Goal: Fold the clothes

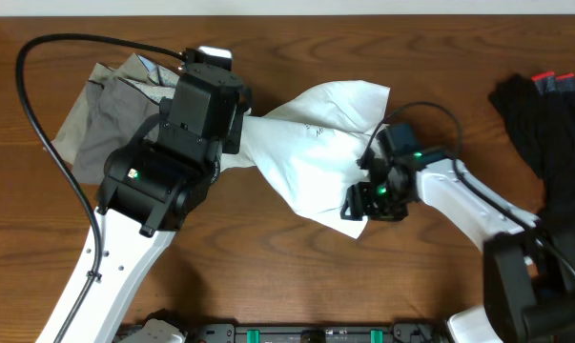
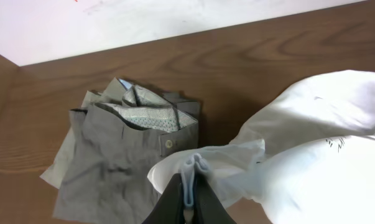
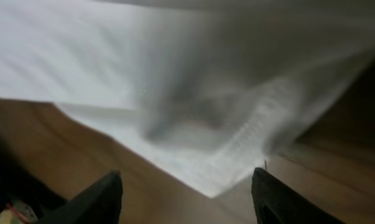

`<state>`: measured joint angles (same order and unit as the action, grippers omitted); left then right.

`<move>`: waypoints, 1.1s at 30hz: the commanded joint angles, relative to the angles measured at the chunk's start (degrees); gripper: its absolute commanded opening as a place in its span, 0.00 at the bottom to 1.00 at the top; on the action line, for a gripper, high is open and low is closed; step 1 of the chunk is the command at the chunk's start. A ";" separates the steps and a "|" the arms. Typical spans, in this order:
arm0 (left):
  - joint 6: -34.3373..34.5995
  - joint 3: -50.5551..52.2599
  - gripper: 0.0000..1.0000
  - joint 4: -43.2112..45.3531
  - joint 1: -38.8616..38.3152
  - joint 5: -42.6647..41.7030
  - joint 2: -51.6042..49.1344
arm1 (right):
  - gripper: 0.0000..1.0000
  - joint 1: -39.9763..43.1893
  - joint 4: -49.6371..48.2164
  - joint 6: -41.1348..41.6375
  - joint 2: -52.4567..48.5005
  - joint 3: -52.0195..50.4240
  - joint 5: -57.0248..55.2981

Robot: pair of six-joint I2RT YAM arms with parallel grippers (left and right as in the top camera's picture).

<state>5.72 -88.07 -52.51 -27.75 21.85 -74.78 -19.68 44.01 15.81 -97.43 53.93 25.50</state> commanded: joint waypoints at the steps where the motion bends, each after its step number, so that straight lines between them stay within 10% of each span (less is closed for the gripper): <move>1: -0.76 -1.16 0.06 0.04 0.35 1.38 -0.07 | 0.65 -1.97 -0.17 4.04 -3.85 -0.33 0.04; 6: -0.74 -1.16 0.06 0.04 0.35 1.38 -0.07 | 0.50 -4.33 -1.25 5.38 -8.15 -0.33 0.26; 12: -0.76 -1.16 0.06 0.04 0.35 1.38 -0.07 | 0.01 -4.20 -2.54 5.09 -6.54 1.05 0.00; 33: -1.20 -1.16 0.06 0.02 0.35 1.38 -0.04 | 0.01 27.87 12.28 -2.91 23.82 20.28 -10.73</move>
<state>5.48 -88.07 -52.51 -27.75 21.85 -74.78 5.61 55.29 15.29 -73.10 73.56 16.01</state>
